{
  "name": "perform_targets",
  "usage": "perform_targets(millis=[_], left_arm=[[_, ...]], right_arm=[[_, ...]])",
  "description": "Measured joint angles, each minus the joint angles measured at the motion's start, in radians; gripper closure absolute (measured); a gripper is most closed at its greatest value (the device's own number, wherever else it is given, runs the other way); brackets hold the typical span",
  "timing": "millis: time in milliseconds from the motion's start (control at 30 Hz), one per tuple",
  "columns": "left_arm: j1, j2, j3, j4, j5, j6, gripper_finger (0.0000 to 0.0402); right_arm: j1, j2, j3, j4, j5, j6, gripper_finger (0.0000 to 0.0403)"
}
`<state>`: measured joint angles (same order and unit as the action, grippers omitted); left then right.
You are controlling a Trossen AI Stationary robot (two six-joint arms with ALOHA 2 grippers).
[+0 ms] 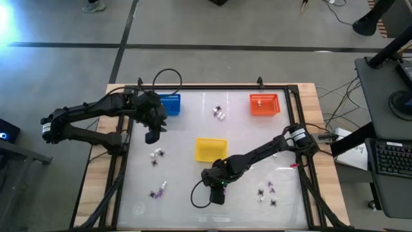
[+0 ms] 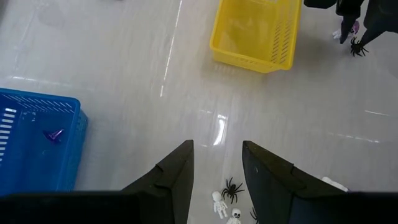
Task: Sort Halloween decoration
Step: Put the black spider toy into the yellow bin
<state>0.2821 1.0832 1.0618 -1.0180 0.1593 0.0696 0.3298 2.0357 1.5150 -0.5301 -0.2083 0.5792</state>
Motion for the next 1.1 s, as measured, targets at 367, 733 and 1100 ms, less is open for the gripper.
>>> perform_targets(millis=[367,733,1100], left_arm=[[0.0,0.0,0.0,0.007,0.0,-0.004,0.0283],[0.0,0.0,0.0,0.016,0.0,-0.008,0.0283],[0.0,0.0,0.0,0.016,0.0,-0.008,0.0283]], right_arm=[[0.002,0.0,-0.005,0.05,-0.02,0.004,0.031],[0.002,0.028,-0.005,0.072,-0.029,0.016,0.0312],[0.004,0.049,-0.003,0.077,-0.05,0.038,0.0312]])
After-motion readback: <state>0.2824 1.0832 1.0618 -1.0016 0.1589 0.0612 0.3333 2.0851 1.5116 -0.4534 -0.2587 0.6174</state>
